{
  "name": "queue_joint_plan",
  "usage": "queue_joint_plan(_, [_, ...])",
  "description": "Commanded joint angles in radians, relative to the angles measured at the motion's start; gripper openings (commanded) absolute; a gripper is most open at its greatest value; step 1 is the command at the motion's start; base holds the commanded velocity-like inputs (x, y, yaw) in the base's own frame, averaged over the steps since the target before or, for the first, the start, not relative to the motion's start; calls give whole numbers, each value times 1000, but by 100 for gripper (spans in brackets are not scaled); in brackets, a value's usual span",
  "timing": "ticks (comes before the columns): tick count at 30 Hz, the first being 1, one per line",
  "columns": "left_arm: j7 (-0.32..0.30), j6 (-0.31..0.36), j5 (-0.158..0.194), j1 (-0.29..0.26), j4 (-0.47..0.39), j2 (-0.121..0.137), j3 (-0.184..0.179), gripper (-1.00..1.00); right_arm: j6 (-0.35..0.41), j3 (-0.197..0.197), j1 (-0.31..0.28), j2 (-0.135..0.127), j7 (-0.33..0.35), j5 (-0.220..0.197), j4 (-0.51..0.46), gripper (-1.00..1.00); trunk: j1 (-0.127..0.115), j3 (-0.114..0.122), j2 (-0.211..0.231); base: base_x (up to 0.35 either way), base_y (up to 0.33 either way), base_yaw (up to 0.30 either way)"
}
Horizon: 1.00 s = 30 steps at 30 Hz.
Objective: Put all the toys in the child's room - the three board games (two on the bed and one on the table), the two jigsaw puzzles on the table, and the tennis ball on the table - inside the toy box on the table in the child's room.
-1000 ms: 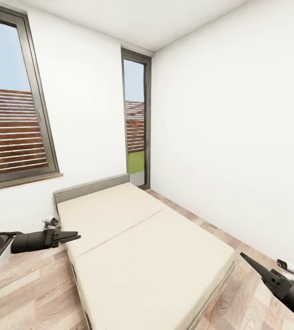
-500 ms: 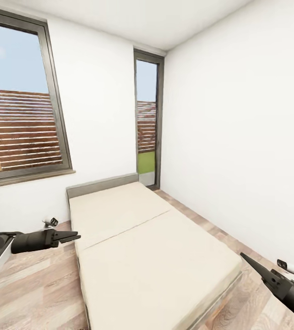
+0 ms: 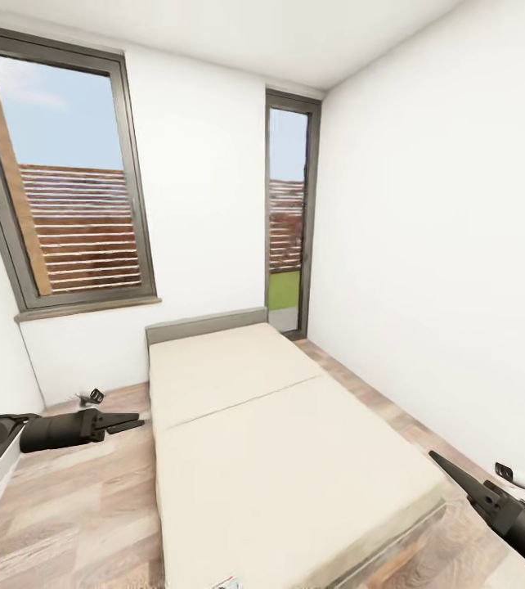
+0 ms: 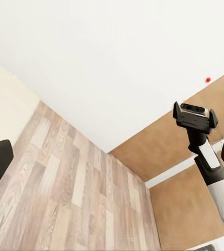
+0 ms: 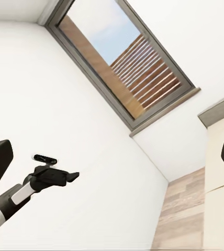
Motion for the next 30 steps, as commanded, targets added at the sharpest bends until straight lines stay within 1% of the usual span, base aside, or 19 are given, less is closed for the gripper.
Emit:
queue_joint_plan(1, [-3, 11, 4, -1, 1, 1, -5, 100, 7, 0, 1, 0, -1, -6, 0, 100, 0, 0, -1, -127, -286, 266])
queue_joint_plan(12, [-3, 11, 4, -1, 1, 1, -5, 100, 8, 0, 1, 0, -1, -6, 0, 100, 0, 0, -1, -122, -278, 270])
queue_joint_plan(17, [-3, 11, 4, -1, 1, 1, -5, 100, 8, 0, 1, 0, -1, -6, 0, 100, 0, 0, -1, -67, -213, 272])
queue_joint_plan(21, [-3, 11, 4, -1, 1, 1, -5, 100, 8, 0, 1, 0, -1, -6, 0, 100, 0, 0, -1, -24, -101, 273])
queue_joint_plan(30, [-3, 11, 4, -1, 1, 1, -5, 100, 9, -1, 1, 0, -1, -6, 0, 100, 0, 0, -1, -6, -24, 273])
